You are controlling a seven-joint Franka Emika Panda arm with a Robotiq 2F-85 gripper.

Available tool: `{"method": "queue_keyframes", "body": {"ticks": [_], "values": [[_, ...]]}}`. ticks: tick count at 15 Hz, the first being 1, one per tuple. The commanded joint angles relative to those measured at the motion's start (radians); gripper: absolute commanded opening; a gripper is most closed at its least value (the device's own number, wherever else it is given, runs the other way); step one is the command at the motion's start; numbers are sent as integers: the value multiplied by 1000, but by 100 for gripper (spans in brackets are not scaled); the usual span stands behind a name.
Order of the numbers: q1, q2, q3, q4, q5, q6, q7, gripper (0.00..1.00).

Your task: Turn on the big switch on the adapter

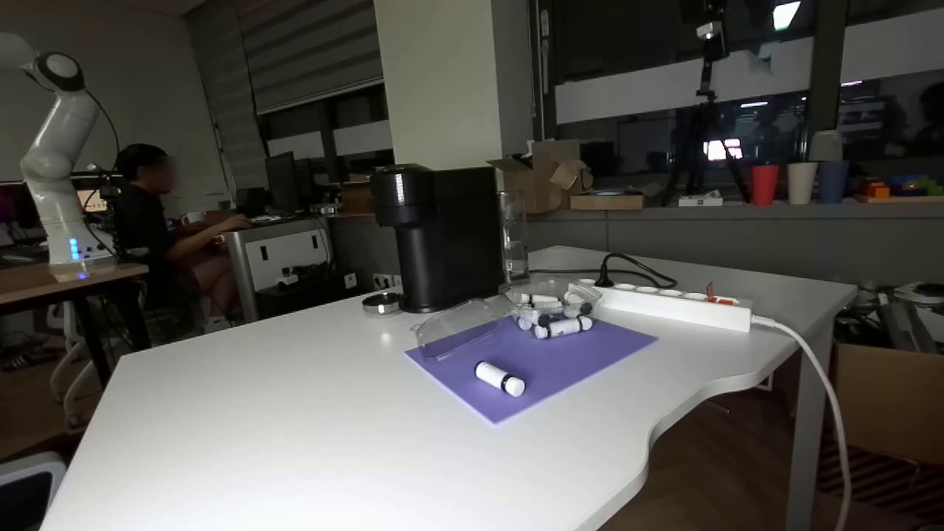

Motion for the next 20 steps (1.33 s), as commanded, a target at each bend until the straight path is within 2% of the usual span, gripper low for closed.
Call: {"method": "queue_keyframes", "body": {"ticks": [1, 3, 5, 11, 13, 16, 17, 20], "values": [[-10, 131, -61, 40, -76, 144, -115, 74], [-17, 218, -90, 70, -80, 236, -177, 59], [-20, 302, -111, 107, -36, 294, -262, 46], [-55, 469, -111, 219, 94, 297, -491, 4], [-69, 504, -109, 232, 89, 288, -521, 0], [-91, 543, -116, 223, 76, 292, -526, 0], [-95, 557, -122, 224, 66, 281, -492, 0], [-100, 543, -108, 194, 77, 312, -512, 0]]}}
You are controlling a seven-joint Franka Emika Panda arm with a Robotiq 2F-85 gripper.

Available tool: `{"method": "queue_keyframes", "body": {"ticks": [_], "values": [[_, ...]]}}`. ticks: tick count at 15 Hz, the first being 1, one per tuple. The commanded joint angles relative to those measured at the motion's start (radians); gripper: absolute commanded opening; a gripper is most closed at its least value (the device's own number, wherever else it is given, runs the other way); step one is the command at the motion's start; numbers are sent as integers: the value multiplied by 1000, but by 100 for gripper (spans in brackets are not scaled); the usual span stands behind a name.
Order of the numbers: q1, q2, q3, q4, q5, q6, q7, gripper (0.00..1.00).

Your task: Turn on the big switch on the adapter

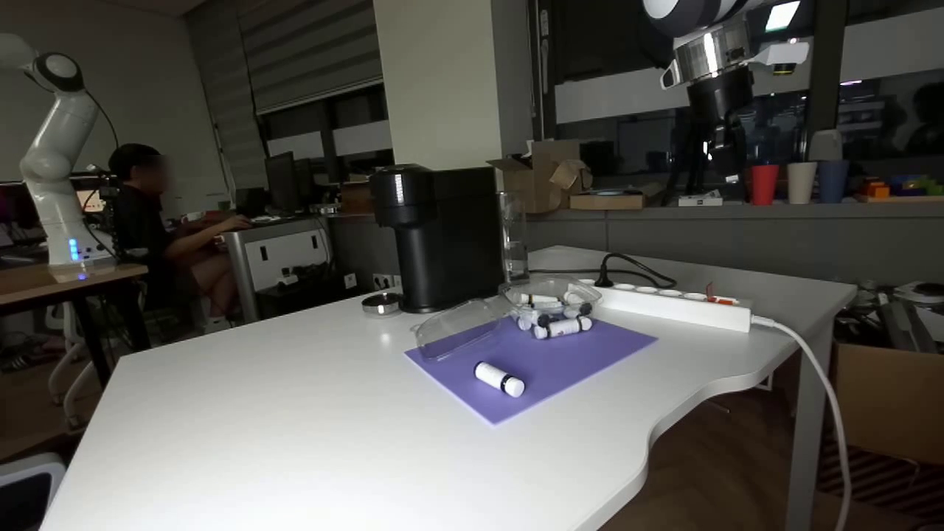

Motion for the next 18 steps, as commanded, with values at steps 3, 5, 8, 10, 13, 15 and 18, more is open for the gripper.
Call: {"method": "queue_keyframes", "body": {"ticks": [3, 5, 8, 10, 13, 15, 18], "values": [[-8, -2, 17, 1, -2, -2, 2, 0], [-8, -2, 18, 1, -2, -2, 2, 0], [-8, -2, 18, 1, -2, -2, 2, 0], [-16, 13, 17, -19, 6, 31, -12, 0], [-29, 27, 14, -57, 9, 94, -20, 0], [-42, 38, 14, -82, 11, 146, -28, 0], [-71, 64, 19, -118, 37, 245, -59, 0]]}}
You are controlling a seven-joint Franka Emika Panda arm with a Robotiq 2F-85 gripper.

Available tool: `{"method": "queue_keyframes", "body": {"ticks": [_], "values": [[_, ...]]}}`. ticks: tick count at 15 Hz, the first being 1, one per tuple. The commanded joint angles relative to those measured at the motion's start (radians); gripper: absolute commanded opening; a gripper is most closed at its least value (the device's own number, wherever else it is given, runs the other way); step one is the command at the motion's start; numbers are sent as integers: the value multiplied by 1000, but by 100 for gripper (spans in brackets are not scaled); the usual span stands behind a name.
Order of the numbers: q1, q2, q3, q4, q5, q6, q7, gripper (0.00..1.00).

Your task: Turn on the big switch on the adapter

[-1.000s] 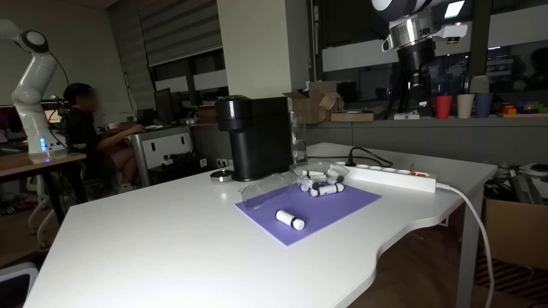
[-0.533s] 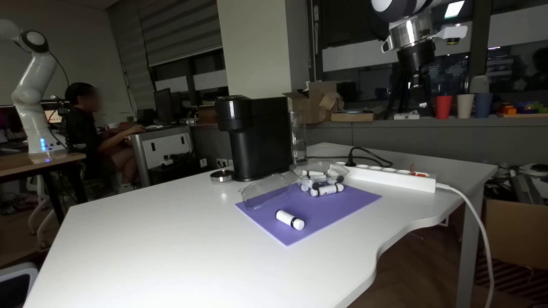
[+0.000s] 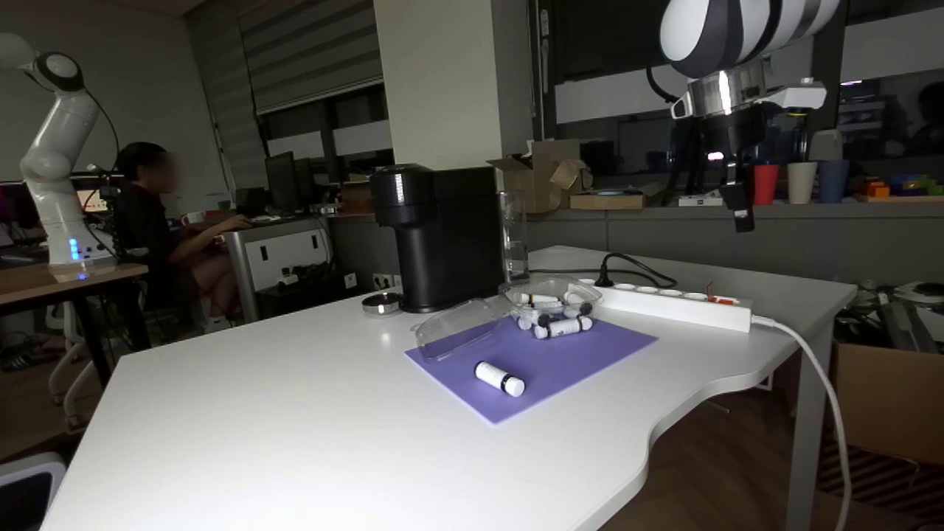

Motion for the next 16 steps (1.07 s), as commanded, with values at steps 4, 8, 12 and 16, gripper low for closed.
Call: {"method": "queue_keyframes", "body": {"ticks": [4, 8, 12, 16], "values": [[-81, 63, 40, -54, 125, 195, -112, 0], [-150, 123, 106, -51, 243, 299, -206, 0], [-201, 173, 163, -35, 295, 355, -253, 0], [-221, 211, 184, -12, 291, 364, -252, 0]]}}
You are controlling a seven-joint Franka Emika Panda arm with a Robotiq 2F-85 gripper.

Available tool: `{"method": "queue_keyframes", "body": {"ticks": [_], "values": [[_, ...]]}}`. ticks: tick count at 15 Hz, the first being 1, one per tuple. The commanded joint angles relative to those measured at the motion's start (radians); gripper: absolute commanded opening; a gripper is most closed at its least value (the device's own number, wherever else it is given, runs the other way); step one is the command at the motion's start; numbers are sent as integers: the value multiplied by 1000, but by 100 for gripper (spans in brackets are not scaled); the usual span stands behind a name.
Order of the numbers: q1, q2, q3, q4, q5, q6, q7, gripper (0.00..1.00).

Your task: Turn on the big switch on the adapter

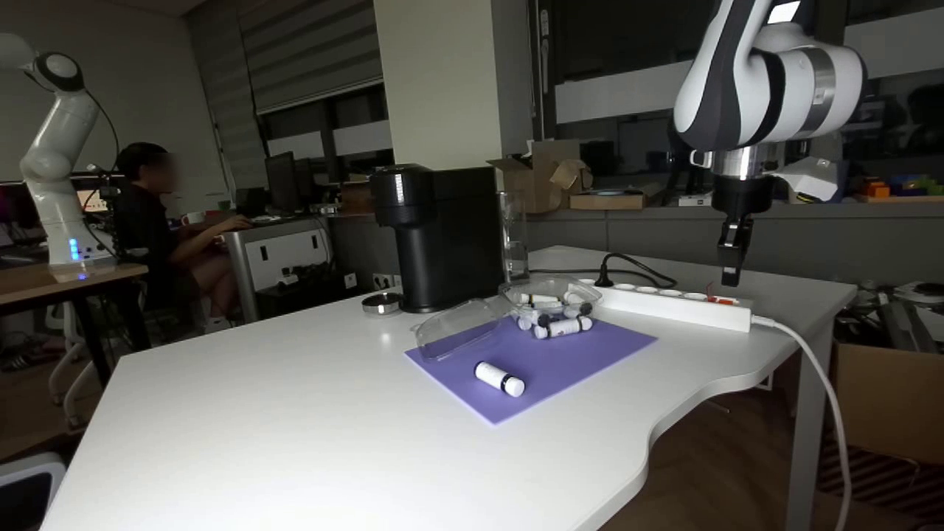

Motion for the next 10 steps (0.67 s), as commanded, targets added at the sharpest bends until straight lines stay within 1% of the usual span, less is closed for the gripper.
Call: {"method": "queue_keyframes", "body": {"ticks": [1, 10], "values": [[-23, 36, 19, 39, 4, 2, -13, 0], [-37, 95, 34, 99, -5, 1, -7, 0]]}}
